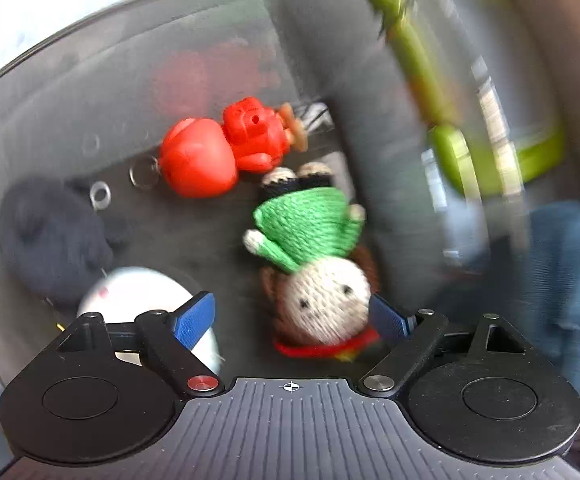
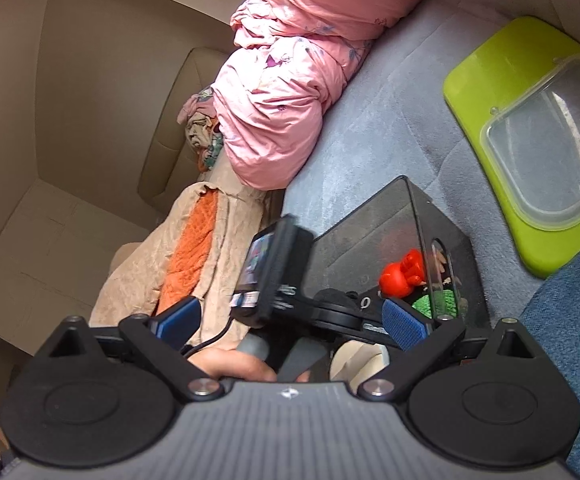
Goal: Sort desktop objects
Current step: 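Withdraw both grippers up out of the clear bin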
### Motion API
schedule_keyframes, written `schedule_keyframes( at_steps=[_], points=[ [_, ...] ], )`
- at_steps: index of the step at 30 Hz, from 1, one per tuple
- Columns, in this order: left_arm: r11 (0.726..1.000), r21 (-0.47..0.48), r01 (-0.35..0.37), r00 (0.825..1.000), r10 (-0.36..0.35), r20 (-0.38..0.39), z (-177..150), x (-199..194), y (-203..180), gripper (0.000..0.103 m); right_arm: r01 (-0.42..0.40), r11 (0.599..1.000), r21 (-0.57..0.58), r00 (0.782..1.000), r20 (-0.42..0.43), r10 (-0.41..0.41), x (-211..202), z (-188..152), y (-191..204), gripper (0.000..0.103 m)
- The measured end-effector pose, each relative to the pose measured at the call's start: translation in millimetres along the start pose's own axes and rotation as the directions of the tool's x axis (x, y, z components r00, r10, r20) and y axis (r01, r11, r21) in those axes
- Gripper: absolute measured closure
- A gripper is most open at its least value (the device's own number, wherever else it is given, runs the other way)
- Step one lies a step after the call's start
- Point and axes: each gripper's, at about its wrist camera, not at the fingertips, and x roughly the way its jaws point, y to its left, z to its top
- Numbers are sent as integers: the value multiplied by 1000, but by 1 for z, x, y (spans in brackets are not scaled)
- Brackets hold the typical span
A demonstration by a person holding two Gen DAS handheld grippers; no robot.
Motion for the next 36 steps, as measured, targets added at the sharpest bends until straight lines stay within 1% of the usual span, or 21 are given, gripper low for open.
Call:
schedule_keyframes(
  at_steps=[1, 2, 4, 5, 6, 7, 8, 11, 15, 16, 17, 19, 22, 24, 25, 27, 28, 29, 31, 34, 36],
  points=[
    [998, -24, 63, 998, -62, 31, -6, -15, 8, 10, 16, 1000, -8, 1000, 12, -16, -3, 1, 1, 5],
    [992, -38, 119, 990, -116, 85, -15, -38, 19, 9, 41, 999, -24, 999, 29, -40, -5, 2, 3, 5],
    [984, -46, 172, 966, -159, 202, -32, -81, 41, 9, 117, 990, -76, 991, 66, -112, -9, 7, 10, 10],
    [982, -47, 183, 953, -166, 252, -40, -101, 56, 7, 161, 980, -113, 986, 72, -153, -7, 10, 13, 19],
    [981, -52, 187, 945, -165, 284, -46, -117, 71, 6, 191, 971, -143, 981, 57, -185, -3, 14, 14, 24],
    [981, -64, 183, 940, -156, 304, -51, -129, 86, 6, 209, 966, -155, 978, 26, -207, 4, 19, 13, 34],
    [981, -79, 176, 936, -141, 323, -57, -142, 100, 6, 222, 961, -165, 974, -5, -226, 11, 23, 12, 38],
    [974, -160, 163, 930, -98, 353, -81, -160, 144, 6, 249, 951, -182, 961, -75, -266, 38, 32, 3, 38],
    [934, -268, 237, 924, -131, 359, -85, -150, 206, 6, 274, 943, -189, 943, -139, -302, 69, 39, -14, 40],
    [921, -279, 273, 919, -163, 359, -87, -142, 217, 7, 277, 943, -184, 940, -155, -306, 75, 40, -19, 40],
    [904, -279, 324, 910, -218, 352, -87, -124, 225, 7, 279, 944, -178, 935, -173, -309, 81, 40, -23, 40],
    [877, -274, 394, 897, -302, 323, -83, -98, 228, 7, 281, 944, -172, 926, -211, -314, 90, 39, -31, 39],
    [867, -257, 426, 891, -352, 288, -68, -71, 218, 5, 282, 947, -154, 915, -253, -314, 98, 35, -43, 39],
    [887, -249, 390, 905, -319, 282, -62, -71, 207, 4, 262, 956, -129, 919, -270, -288, 103, 35, -49, 40],
    [893, -233, 385, 904, -313, 291, -60, -75, 203, 5, 246, 962, -117, 920, -283, -269, 107, 35, -51, 44],
    [878, -207, 432, 877, -355, 326, -60, -83, 201, 5, 241, 965, -102, 920, -294, -261, 114, 36, -52, 45],
    [880, -209, 426, 878, -346, 329, -59, -84, 200, 5, 251, 963, -100, 918, -291, -270, 116, 37, -52, 47],
    [887, -211, 411, 884, -331, 330, -60, -85, 198, 6, 269, 958, -101, 914, -288, -287, 118, 37, -52, 54],
    [887, -219, 408, 883, -322, 341, -60, -84, 200, 6, 292, 950, -107, 907, -285, -311, 121, 38, -52, 64],
    [877, -232, 421, 873, -321, 368, -63, -88, 203, 6, 291, 950, -115, 909, -275, -312, 123, 40, -51, 64],
    [876, -250, 412, 870, -296, 395, -62, -94, 208, 6, 293, 950, -110, 916, -254, -311, 124, 43, -48, 64]
  ],
)
